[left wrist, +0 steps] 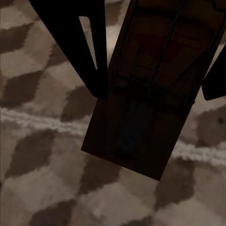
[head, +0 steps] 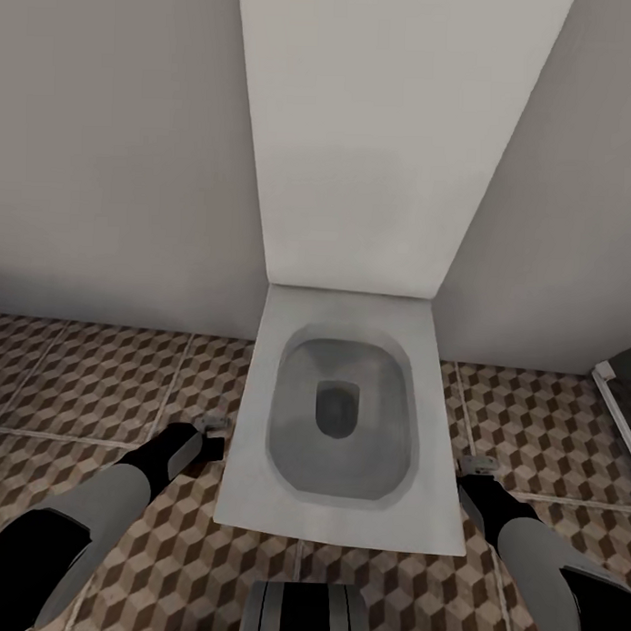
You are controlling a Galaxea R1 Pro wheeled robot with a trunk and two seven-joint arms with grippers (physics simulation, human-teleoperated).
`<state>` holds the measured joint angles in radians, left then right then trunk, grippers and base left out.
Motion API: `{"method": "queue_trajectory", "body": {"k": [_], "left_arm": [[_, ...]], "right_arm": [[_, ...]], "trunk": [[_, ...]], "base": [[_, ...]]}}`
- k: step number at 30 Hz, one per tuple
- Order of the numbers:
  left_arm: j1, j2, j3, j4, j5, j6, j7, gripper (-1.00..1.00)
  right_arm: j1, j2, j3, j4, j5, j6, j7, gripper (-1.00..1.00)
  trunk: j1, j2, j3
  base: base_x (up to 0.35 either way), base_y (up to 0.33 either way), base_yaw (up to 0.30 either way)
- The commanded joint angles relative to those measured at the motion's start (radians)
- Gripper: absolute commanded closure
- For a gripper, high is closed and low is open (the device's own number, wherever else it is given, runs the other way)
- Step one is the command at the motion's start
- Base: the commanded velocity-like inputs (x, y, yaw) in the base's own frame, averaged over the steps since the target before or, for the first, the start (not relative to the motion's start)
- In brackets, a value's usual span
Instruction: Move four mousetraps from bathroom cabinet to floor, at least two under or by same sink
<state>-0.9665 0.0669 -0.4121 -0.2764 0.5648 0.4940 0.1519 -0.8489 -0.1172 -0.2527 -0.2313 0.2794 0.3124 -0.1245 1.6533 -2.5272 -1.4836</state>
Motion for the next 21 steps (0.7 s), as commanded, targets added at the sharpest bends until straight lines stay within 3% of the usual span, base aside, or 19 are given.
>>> {"method": "queue_trajectory", "body": {"k": [1, 14, 21], "left_arm": [[0.000, 0.001, -0.006, -0.003, 0.010, 0.005, 0.006, 1.00], [0.000, 0.009, -0.002, -0.032, 0.010, -0.008, 0.008, 1.00], [0.000, 0.013, -0.005, -0.023, 0.010, -0.173, 0.008, 1.00]], "right_arm": [[0.000, 0.001, -0.007, -0.002, 0.009, 0.005, 0.003, 1.00], [0.000, 0.001, -0.007, -0.002, 0.009, 0.005, 0.005, 1.00], [0.000, 0.001, -0.005, -0.002, 0.009, 0.001, 0.006, 1.00]], "trunk": [[0.000, 0.000, -0.001], [0.000, 0.000, -0.001], [0.000, 0.000, -0.001]], "base": [[0.000, 0.000, 0.000], [0.000, 0.000, 0.000], [0.000, 0.000, 0.000]]}}
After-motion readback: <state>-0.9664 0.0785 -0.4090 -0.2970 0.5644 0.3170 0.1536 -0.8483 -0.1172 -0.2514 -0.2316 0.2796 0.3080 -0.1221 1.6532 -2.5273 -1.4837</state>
